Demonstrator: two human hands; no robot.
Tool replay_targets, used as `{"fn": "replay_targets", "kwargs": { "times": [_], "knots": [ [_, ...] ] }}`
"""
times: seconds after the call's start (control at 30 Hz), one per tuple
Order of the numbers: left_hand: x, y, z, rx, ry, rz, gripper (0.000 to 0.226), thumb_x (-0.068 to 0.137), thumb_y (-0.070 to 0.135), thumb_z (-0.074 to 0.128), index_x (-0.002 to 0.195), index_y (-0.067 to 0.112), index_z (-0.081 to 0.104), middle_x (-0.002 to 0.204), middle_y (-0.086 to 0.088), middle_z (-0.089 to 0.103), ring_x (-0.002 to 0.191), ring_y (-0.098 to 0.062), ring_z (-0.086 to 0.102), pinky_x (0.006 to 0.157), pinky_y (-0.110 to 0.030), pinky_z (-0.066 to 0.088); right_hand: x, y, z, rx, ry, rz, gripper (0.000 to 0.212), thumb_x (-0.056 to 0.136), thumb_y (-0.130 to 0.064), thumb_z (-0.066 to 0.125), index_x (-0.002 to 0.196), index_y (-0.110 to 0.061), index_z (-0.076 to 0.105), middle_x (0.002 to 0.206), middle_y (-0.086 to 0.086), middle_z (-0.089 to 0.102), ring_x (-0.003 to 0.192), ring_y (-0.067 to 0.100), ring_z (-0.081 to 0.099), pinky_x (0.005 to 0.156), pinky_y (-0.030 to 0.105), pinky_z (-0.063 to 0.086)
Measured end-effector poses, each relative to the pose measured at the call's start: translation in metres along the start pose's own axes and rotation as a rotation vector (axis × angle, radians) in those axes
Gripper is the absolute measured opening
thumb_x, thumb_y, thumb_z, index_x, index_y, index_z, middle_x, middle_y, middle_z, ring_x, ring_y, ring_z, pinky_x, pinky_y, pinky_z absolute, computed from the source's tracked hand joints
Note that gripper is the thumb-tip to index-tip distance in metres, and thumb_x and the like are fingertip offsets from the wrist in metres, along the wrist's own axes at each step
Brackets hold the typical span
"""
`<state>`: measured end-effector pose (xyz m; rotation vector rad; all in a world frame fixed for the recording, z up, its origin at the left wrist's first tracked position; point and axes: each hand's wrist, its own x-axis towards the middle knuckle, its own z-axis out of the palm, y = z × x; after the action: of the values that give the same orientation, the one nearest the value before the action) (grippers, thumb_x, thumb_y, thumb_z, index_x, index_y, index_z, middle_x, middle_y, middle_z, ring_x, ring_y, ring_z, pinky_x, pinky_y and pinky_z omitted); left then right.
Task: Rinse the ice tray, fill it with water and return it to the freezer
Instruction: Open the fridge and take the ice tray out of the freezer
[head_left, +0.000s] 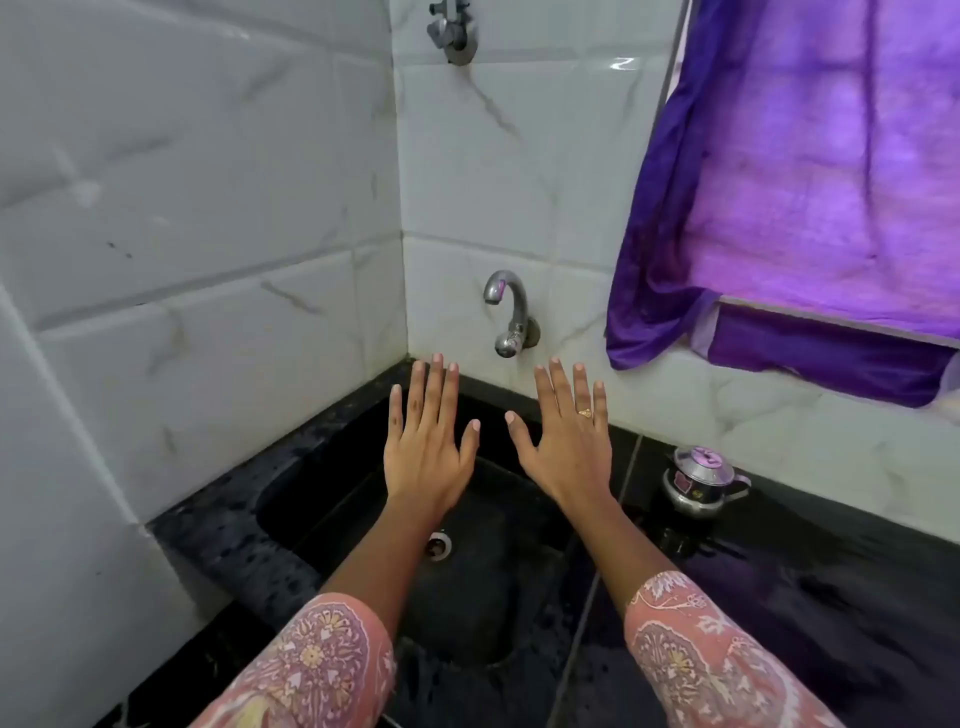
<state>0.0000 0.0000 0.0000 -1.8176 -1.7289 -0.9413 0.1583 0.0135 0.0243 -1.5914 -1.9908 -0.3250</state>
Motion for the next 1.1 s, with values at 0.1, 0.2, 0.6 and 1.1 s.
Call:
{"fn": "replay_targets", "kwargs": {
  "times": [0.1, 0.2, 0.6, 1.1],
  "knots": [
    [-0.015, -0.008, -0.01, 0.038, -0.016, -0.051, 0.065, 0.093, 0.043, 0.027, 0.148, 0.011, 0.016, 0.156, -0.007, 0.015, 0.144, -0.012, -0.008, 0.116, -0.036, -0.007, -0.013, -0.011, 0.003, -0.002, 0.003, -0.018, 0.073, 0.087, -0.057, 0.018, 0.146, -0.015, 0.024, 0.155, 0.006, 0.02, 0.145, 0.026, 0.007, 0.114, 0.038, -0.01],
    [-0.036, -0.02, -0.014, 0.084, -0.05, -0.074, 0.065, 0.093, 0.043, 0.027, 0.148, 0.011, 0.015, 0.156, -0.007, 0.015, 0.144, -0.011, -0.012, 0.116, -0.037, -0.005, -0.028, -0.024, 0.01, 0.008, -0.008, -0.044, 0.071, 0.088, -0.056, 0.021, 0.144, -0.014, 0.028, 0.153, 0.007, 0.026, 0.144, 0.027, 0.012, 0.116, 0.041, -0.001],
    [-0.113, -0.066, -0.06, 0.162, -0.135, -0.219, 0.065, 0.093, 0.044, 0.027, 0.148, 0.011, 0.017, 0.155, -0.007, 0.015, 0.144, -0.013, -0.01, 0.116, -0.037, -0.006, -0.081, -0.087, 0.021, 0.052, -0.098, -0.143, 0.072, 0.088, -0.058, 0.02, 0.145, -0.014, 0.026, 0.154, 0.006, 0.024, 0.144, 0.026, 0.011, 0.113, 0.038, -0.008],
    [-0.223, -0.121, -0.117, 0.258, -0.22, -0.435, 0.065, 0.093, 0.045, 0.027, 0.148, 0.012, 0.016, 0.156, -0.007, 0.017, 0.144, -0.019, 0.002, 0.116, -0.037, -0.007, -0.168, -0.173, 0.044, 0.115, -0.257, -0.331, 0.071, 0.088, -0.056, 0.026, 0.143, -0.012, 0.031, 0.15, 0.007, 0.032, 0.142, 0.027, 0.02, 0.113, 0.039, -0.001]
  ]
}}
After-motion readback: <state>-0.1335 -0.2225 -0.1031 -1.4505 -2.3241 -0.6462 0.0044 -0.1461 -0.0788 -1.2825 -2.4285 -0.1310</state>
